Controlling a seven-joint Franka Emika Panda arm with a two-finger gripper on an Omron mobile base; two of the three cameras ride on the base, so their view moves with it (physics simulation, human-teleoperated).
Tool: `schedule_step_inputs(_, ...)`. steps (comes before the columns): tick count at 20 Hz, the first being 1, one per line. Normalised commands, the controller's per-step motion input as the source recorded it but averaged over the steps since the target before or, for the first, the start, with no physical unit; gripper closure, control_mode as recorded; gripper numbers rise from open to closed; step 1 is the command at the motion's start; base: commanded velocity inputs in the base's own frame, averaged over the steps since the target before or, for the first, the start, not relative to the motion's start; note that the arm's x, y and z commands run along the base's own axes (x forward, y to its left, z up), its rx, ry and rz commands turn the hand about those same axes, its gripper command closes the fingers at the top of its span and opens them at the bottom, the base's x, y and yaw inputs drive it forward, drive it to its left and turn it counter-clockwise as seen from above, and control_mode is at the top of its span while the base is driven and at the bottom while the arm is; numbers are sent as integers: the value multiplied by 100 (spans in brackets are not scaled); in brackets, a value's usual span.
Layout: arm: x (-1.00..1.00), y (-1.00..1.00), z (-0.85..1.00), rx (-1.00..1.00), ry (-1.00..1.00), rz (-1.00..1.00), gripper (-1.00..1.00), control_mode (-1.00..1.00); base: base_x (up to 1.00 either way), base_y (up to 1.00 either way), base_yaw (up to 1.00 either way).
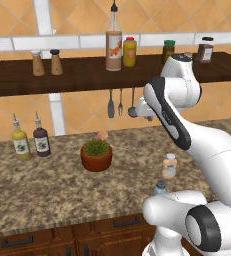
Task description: Put the shaker and condiment bottle from the counter next to their counterparts in the cabinet.
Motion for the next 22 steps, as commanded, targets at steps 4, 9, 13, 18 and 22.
schedule_step_inputs(4,0,-3,-2,0,0,1,-100,-100,0,0,0)
schedule_step_inputs(9,0,-19,-21,0,1,1,-100,-100,0,0,0)
schedule_step_inputs(13,0,-48,-18,0,-2,12,-100,-100,0,0,0)
schedule_step_inputs(18,0,-55,-9,2,-4,17,-100,-100,0,0,0)
schedule_step_inputs(22,0,-50,-33,0,-1,26,-100,-100,0,0,0)
